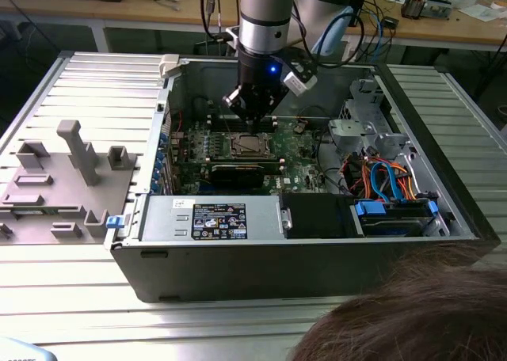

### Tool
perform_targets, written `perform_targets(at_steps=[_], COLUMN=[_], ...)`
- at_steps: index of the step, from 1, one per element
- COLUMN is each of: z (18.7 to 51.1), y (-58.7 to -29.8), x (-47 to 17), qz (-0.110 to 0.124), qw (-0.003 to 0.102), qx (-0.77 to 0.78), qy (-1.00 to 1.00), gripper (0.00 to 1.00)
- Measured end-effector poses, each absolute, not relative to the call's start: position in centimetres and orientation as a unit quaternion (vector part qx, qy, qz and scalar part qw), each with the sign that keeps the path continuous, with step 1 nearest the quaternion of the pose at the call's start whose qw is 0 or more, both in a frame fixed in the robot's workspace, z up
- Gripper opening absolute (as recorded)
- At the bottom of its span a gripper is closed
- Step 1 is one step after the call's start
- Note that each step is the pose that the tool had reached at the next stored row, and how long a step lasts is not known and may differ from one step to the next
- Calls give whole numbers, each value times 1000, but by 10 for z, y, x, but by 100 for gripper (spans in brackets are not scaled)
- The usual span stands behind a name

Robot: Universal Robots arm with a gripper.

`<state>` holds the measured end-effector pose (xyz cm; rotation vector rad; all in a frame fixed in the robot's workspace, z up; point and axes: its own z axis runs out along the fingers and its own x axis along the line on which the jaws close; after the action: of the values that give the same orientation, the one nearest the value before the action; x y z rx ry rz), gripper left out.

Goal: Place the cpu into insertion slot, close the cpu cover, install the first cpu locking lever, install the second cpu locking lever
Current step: 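Install the first cpu locking lever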

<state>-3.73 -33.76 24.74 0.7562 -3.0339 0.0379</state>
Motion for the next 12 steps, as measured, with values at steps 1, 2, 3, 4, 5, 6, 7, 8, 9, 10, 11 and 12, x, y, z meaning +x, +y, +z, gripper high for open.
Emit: perform_targets(at_steps=[1, 2, 3, 4, 5, 6, 7, 8, 9, 10, 11, 12], z=[247, 247, 247, 247, 247, 247, 247, 247, 247, 247, 247, 247], y=[-338, -338, -338, -338, -338, -338, -338, -338, -338, -338, -338, -338], x=[-37, -37, -37, -37, -37, -37, -37, -37, -37, -37, -37, -37], qz=[12, 12, 12, 12, 12, 12, 12, 12, 12, 12, 12, 12], qw=[7, 7, 7, 7, 7, 7, 7, 7, 7, 7, 7, 7], qx=[244, 247, 249, 251, 252, 254, 258, 261, 263, 265, 267, 269], qy=[-970, -969, -968, -968, -968, -967, -966, -965, -965, -964, -964, -963], gripper=[11, 11, 11, 11, 11, 11, 11, 11, 11, 11, 11, 11])
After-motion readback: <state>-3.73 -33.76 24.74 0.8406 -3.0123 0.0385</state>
